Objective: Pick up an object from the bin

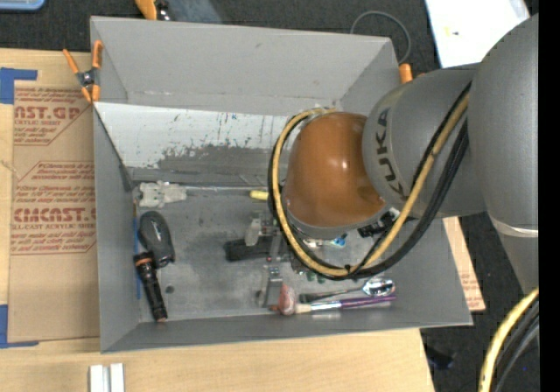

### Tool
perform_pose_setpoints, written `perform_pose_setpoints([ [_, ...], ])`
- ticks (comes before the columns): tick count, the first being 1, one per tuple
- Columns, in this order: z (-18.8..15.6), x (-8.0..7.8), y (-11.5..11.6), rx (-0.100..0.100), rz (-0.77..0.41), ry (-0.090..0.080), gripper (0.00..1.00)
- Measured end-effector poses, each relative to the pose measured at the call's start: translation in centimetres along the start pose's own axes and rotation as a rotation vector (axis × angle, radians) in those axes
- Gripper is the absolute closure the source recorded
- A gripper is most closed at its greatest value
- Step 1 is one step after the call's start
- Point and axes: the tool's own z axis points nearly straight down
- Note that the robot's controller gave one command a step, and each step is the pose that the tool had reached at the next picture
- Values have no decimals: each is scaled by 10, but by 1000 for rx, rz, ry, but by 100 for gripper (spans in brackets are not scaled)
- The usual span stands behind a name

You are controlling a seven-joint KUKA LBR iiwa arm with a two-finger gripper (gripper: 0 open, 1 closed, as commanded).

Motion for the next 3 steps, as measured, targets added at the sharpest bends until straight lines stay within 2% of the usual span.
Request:
perform_pose_setpoints([
  [1, 64, -48, -33, 0, 8, 2, 0],
  [2, 60, -60, -39, -3, 11, -9, 0],
  [3, 61, -52, -33, -2, 7, -3, 0],
])
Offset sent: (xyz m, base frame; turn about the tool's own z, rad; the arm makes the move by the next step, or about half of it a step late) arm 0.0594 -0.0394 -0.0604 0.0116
